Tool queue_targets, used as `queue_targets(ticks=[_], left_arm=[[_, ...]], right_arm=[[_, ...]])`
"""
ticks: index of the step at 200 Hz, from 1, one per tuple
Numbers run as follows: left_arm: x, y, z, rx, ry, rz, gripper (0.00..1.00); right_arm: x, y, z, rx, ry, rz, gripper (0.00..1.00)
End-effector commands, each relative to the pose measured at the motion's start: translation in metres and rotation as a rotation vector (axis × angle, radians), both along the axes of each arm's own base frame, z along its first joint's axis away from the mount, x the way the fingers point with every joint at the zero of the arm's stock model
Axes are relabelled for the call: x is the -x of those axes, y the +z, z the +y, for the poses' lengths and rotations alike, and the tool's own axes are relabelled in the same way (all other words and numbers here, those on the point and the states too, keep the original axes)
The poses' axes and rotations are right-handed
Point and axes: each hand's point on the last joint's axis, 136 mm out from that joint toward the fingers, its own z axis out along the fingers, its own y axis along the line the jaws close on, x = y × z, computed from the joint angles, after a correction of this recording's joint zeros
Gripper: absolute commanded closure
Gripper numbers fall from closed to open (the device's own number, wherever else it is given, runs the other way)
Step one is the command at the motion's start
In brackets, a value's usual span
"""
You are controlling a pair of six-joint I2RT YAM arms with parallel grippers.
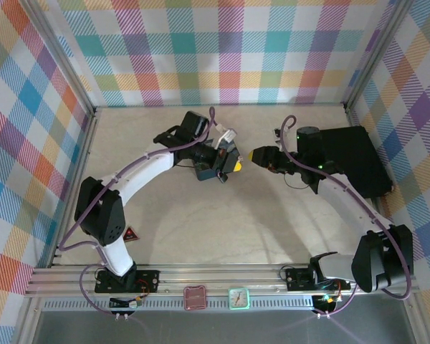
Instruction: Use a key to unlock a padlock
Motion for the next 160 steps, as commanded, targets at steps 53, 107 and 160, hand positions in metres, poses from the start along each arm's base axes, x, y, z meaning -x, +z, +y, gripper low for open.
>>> queue_targets(ticks=[53, 107, 160], left_arm=[[0.041, -0.02, 0.015, -0.073, -0.153, 0.17, 1.0], [0.046, -0.018, 0.013, -0.053, -0.138, 0.164, 1.0], [0.047, -0.018, 0.013, -0.048, -0.134, 0.161, 1.0]], right_arm=[[0.032, 0.034, 0.016, -0.089, 0.228, -0.18, 0.66], [0.045, 0.011, 0.021, -0.13, 0.239, -0.136, 0.72], [0.053, -0.001, 0.042, -0.134, 0.309, -0.108, 0.75]])
